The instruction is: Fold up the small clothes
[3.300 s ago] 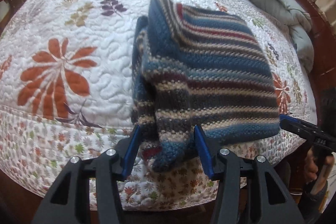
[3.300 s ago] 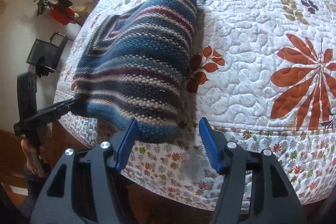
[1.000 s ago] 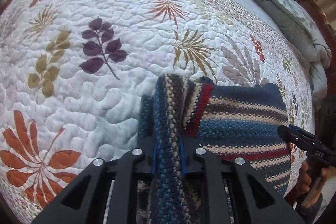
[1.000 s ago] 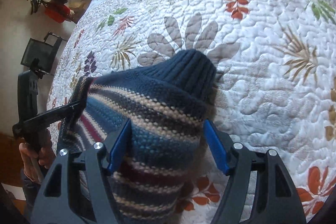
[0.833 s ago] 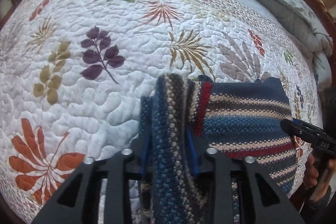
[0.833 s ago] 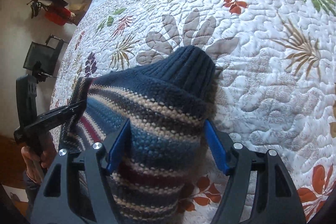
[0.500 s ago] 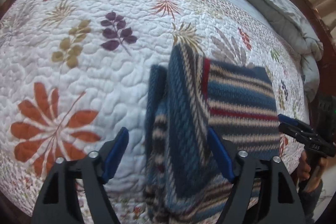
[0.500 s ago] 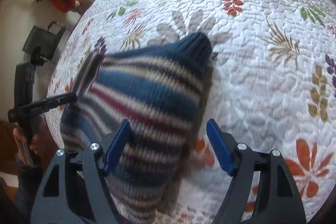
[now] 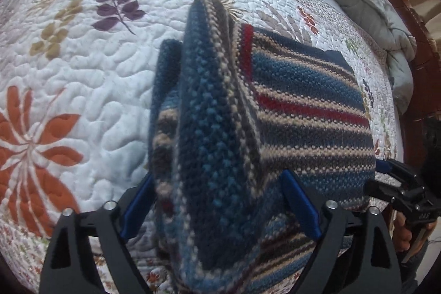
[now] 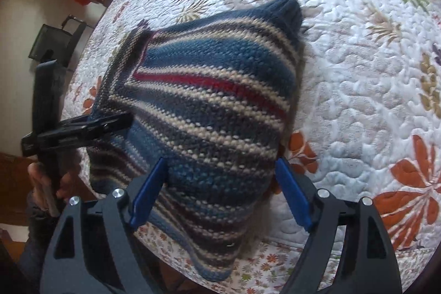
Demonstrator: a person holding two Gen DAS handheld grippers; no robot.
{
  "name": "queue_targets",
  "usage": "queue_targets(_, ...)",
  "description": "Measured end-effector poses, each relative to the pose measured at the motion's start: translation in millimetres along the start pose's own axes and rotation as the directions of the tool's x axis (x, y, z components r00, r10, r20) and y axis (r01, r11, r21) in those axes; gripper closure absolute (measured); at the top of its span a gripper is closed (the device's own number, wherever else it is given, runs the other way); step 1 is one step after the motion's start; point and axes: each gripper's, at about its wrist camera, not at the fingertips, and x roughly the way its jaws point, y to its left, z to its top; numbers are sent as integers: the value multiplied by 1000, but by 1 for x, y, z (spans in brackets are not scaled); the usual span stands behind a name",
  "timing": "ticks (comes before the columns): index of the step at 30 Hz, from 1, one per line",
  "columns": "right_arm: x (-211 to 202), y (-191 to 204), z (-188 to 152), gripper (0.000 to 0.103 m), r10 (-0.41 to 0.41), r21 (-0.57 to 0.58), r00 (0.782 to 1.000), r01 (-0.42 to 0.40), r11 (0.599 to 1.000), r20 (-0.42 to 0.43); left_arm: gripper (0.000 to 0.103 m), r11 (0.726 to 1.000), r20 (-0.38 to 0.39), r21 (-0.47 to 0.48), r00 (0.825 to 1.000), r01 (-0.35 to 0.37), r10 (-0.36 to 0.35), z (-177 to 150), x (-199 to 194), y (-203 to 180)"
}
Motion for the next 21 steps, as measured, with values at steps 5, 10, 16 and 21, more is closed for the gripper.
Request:
queue_targets(5,14,-8,5,17,26,13,1000,-25,1000,-15,3,999,-22,-6,999,47,-48,2,14,8)
queue_targets(10,29,-8,9,15,34,8,999,-33,999,-35,3,1000,-47,28,999,10,-9,6,21,-2)
queue_targets(16,40,-18,8,18,98,36,994,-96,995,-45,12,999,-15,49,1000,3,-2,4,21,-11)
queue_targets(21,37,-16,4,29,92,15,996,-91,996,-18,33,997,10,64,999,38,-39,-3,15,-18)
